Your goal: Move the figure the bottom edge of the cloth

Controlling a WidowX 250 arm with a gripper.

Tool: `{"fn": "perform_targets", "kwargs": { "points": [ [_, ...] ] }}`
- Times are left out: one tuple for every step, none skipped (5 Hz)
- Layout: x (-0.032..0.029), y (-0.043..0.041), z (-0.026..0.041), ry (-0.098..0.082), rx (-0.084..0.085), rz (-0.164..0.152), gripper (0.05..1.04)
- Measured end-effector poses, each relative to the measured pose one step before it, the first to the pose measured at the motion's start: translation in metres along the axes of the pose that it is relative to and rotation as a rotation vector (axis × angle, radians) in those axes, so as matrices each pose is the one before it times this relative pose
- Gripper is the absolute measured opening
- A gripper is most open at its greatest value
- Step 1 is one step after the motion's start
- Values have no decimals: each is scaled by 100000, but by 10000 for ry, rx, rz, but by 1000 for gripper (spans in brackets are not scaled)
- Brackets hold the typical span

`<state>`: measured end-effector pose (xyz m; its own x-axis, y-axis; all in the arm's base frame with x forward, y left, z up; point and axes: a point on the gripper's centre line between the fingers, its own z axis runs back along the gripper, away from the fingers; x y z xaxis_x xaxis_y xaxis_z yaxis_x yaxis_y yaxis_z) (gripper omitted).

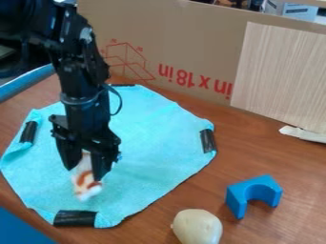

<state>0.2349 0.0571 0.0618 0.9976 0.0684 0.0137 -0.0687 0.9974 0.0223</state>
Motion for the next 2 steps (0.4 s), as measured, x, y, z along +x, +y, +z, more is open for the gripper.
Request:
{"fn": "perform_targets", "kwargs": {
  "points": [
    [-124, 1577, 1762, 71, -674, -53, 1004],
    [-251, 2338, 4048, -611, -581, -453, 999]
  ]
}}
